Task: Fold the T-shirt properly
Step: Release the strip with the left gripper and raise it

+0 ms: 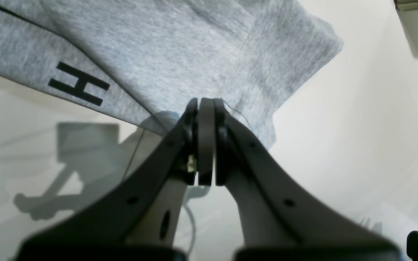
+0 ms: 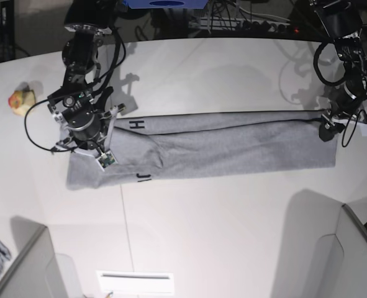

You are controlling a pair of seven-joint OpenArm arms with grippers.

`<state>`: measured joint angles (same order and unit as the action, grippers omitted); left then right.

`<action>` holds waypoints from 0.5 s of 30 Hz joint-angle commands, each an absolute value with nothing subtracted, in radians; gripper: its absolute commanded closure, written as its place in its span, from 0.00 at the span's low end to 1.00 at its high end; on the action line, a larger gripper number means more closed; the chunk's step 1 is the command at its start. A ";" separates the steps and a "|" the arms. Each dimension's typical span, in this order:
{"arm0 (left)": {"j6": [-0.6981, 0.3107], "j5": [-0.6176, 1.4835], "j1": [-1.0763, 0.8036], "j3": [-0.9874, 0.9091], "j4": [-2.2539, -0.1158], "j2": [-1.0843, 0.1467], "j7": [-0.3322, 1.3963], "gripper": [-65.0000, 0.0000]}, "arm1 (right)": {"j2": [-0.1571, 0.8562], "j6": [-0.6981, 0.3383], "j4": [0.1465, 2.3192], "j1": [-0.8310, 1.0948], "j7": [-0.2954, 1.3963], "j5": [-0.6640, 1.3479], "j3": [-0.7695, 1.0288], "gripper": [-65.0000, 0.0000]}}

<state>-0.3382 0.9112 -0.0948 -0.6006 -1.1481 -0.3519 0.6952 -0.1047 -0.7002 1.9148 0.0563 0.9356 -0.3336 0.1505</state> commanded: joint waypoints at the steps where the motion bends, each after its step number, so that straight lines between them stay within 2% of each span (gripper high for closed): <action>1: -0.321 0.868 -0.096 -0.599 -1.152 -0.361 0.737 0.66 | -0.107 -0.698 1.937 0.041 0.923 -0.331 0.148 1.00; 5: -0.321 0.805 -0.093 -0.599 -1.144 -0.360 0.734 1.00 | -0.107 -0.698 1.937 0.041 0.923 -0.331 0.148 1.00; 12: -0.323 0.794 -0.091 -0.611 -1.145 -0.363 0.730 1.00 | -0.107 -0.698 1.937 0.042 0.923 -0.331 0.151 1.00; 15: -0.371 0.794 -0.097 -0.682 -1.150 -0.369 0.696 1.00 | -0.107 -0.698 1.937 0.044 0.924 -0.331 0.153 1.00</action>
<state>-0.3836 0.8070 -0.0917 -0.6712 -1.1419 -0.3439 0.7074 -0.1047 -0.7002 1.9167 0.0570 0.9356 -0.3336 0.1505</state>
